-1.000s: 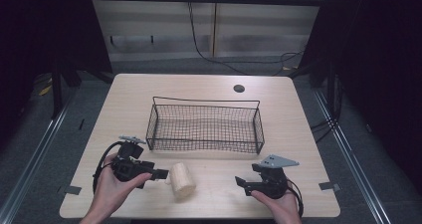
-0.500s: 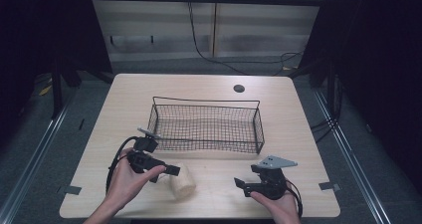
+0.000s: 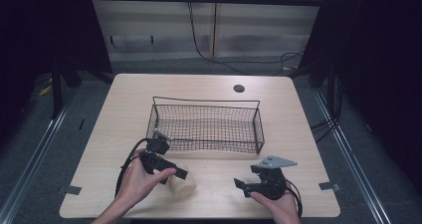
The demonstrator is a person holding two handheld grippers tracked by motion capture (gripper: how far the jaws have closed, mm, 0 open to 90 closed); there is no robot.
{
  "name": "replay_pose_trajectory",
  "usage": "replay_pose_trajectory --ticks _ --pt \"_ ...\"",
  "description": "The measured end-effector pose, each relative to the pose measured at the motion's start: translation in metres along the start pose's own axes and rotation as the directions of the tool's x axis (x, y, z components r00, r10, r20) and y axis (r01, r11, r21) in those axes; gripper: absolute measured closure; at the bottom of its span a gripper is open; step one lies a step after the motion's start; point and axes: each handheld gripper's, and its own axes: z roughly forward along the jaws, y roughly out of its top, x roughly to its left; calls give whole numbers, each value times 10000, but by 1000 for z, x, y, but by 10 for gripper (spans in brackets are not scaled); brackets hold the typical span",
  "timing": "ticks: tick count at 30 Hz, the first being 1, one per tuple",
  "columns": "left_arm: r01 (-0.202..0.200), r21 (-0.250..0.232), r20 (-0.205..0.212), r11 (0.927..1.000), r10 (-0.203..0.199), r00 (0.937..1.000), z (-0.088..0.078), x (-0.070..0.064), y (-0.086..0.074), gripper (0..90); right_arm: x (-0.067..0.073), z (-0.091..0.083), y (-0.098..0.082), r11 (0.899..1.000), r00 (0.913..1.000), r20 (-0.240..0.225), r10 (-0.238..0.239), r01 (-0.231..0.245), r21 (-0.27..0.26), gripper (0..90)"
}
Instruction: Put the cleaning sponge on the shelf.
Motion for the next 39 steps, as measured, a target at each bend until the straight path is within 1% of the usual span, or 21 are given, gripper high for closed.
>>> replay_pose_trajectory --ticks 3,4,5,8,11,13,17,18,19,22,24,25,27,28,29,30,31,32,34,36,39 --pt "64 244 -7 9997 -64 10000 3 1 3 220 0 0 0 10000 10000 -1 -5 5 0 217" --pt "150 172 -60 9997 -149 9999 6 1 4 220 0 0 0 10000 10000 -12 0 0 0 217" --pt "193 252 -82 9995 -191 9998 7 0 5 216 0 0 0 10000 10000 -12 -1 1 4 217" --pt "211 347 -96 9992 -207 9997 12 -2 7 189 0 0 0 10000 10000 -8 28 -28 31 217" --pt "85 587 -218 9982 -72 9997 15 -5 8 184 0 0 0 10000 10000 -13 18 -18 41 217" --pt "128 695 -348 9975 -104 9993 18 -6 8 185 0 0 0 10000 10000 -28 13 -13 22 218" --pt "174 892 -274 9959 -151 9995 21 -6 10 182 0 0 0 10000 10000 -22 17 -17 28 217" --pt "131 975 -232 9952 -109 9997 21 -6 11 181 0 0 0 10000 10000 -11 45 -45 42 217" --pt "194 1037 -209 9944 -173 9996 23 -6 12 180 0 0 0 10000 10000 -28 46 -46 39 217" --pt "181 1270 -238 9917 -152 9996 25 -8 13 173 0 1 0 10000 10000 -41 59 -58 59 217" --pt "128 1457 -172 9892 -104 9998 27 -8 14 174 0 1 0 10000 10000 -21 64 -64 54 217" --pt "112 1546 -237 9879 -76 9997 29 -9 15 178 0 1 0 10000 10000 -31 65 -65 58 218" --pt "-23 1657 -390 9862 89 9992 31 -9 16 230 0 1 0 9999 10000 -8 76 -76 73 217" --pt "7 1700 -416 9854 65 9991 32 -9 16 249 0 0 0 9999 10000 0 87 -87 73 218" --pt "-19 1748 -342 9846 80 9994 32 -9 17 248 0 0 0 9999 10000 7 85 -85 69 218" --pt "-65 1646 -245 9863 106 9996 31 -8 17 253 -1 0 0 10000 10000 0 56 -56 46 217" --pt "-102 1535 -142 9881 125 9998 29 -8 17 291 -1 0 0 10000 10000 -2 78 -78 61 217" --pt "-126 1581 -188 9873 157 9997 29 -7 18 298 -1 0 0 9999 10000 7 86 -86 71 217" --pt "-218 1879 -105 9819 243 9997 30 -5 18 299 -1 0 0 9999 10000 1 91 -91 66 217" --pt "-354 1853 -195 9820 397 9990 29 -5 18 302 -1 1 0 10000 10000 0 75 -75 64 217" --pt "-605 1957 -141 9788 645 9978 29 -5 18 303 0 0 0 9999 10000 2 97 -97 79 218"
